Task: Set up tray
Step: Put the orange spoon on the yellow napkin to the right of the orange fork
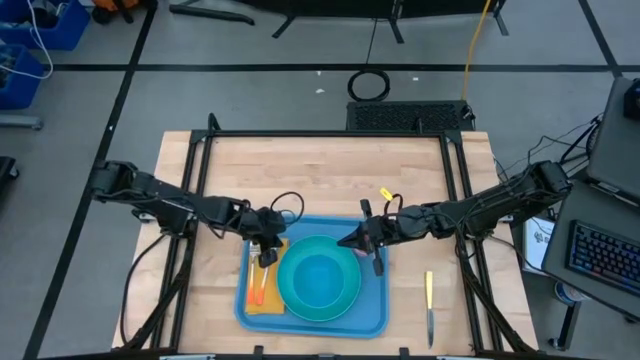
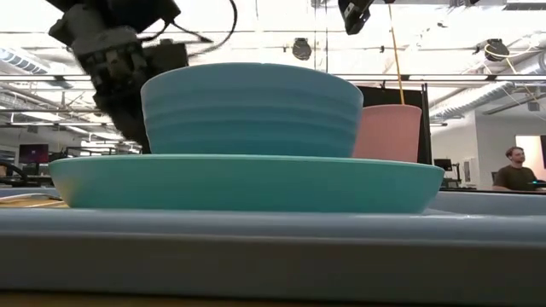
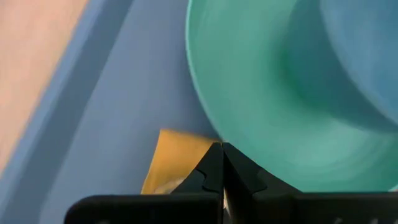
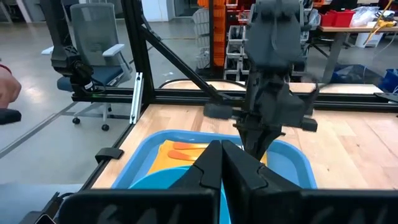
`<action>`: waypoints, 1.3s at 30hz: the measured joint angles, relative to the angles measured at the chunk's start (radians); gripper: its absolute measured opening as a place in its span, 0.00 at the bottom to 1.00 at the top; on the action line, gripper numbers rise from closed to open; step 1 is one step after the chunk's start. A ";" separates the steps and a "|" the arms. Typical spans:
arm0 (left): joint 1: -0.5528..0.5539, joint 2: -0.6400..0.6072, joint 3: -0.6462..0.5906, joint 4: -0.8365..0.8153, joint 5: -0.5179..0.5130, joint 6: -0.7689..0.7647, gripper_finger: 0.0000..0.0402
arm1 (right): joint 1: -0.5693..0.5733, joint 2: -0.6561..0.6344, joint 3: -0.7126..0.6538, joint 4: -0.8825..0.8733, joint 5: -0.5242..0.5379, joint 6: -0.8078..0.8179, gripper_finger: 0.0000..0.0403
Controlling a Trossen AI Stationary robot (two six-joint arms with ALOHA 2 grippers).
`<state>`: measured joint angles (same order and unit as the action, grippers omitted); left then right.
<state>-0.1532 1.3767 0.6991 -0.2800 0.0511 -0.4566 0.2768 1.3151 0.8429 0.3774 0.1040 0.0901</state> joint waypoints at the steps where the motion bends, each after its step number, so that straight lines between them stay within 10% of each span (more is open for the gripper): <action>1: 0.005 0.008 -0.002 -0.011 0.010 0.000 0.00 | 0.000 0.000 0.000 0.000 0.000 0.002 0.00; 39: 0.035 0.137 -0.002 0.013 0.059 0.001 0.00 | 0.000 0.000 0.000 -0.012 0.000 0.003 0.00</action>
<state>-0.1181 1.5139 0.6975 -0.2671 0.1096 -0.4553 0.2768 1.3151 0.8433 0.3655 0.1040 0.0933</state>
